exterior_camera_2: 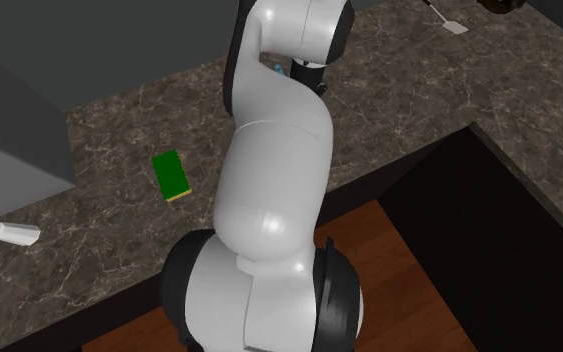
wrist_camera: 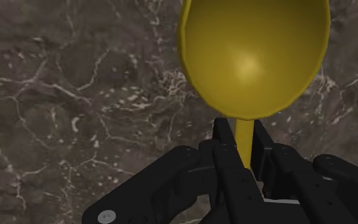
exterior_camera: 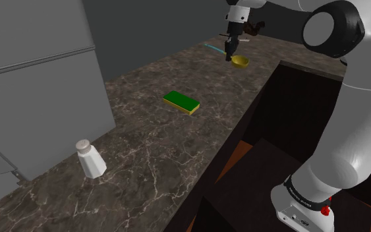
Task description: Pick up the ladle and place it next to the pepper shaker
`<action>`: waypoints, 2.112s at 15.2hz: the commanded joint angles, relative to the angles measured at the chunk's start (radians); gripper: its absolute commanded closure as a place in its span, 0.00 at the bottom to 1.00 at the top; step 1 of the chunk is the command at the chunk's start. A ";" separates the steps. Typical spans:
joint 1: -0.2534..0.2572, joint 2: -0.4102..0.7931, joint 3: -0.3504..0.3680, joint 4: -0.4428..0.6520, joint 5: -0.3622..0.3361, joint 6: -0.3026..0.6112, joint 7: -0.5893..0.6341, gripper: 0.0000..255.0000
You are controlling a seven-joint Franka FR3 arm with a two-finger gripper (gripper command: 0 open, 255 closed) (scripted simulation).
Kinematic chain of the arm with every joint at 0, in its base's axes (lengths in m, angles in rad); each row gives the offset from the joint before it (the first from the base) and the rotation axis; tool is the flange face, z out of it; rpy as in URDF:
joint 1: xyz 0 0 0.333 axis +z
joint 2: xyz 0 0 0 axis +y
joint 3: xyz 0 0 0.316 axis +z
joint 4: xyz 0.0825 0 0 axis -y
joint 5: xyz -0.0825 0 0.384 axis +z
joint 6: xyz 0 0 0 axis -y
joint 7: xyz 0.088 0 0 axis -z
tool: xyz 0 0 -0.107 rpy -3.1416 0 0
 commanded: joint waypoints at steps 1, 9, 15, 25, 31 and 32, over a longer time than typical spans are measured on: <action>-0.003 0.006 0.000 0.037 0.001 -0.032 0.003 1.00; -0.018 0.036 -0.001 0.189 0.010 -0.155 0.011 1.00; -0.038 0.079 -0.001 0.339 0.024 -0.261 0.017 1.00; 0.100 -0.110 0.041 0.097 -0.015 -0.186 0.167 1.00; 0.193 -0.222 0.099 -0.053 -0.029 -0.129 0.306 1.00; 0.207 -0.237 0.109 -0.072 -0.030 -0.121 0.330 1.00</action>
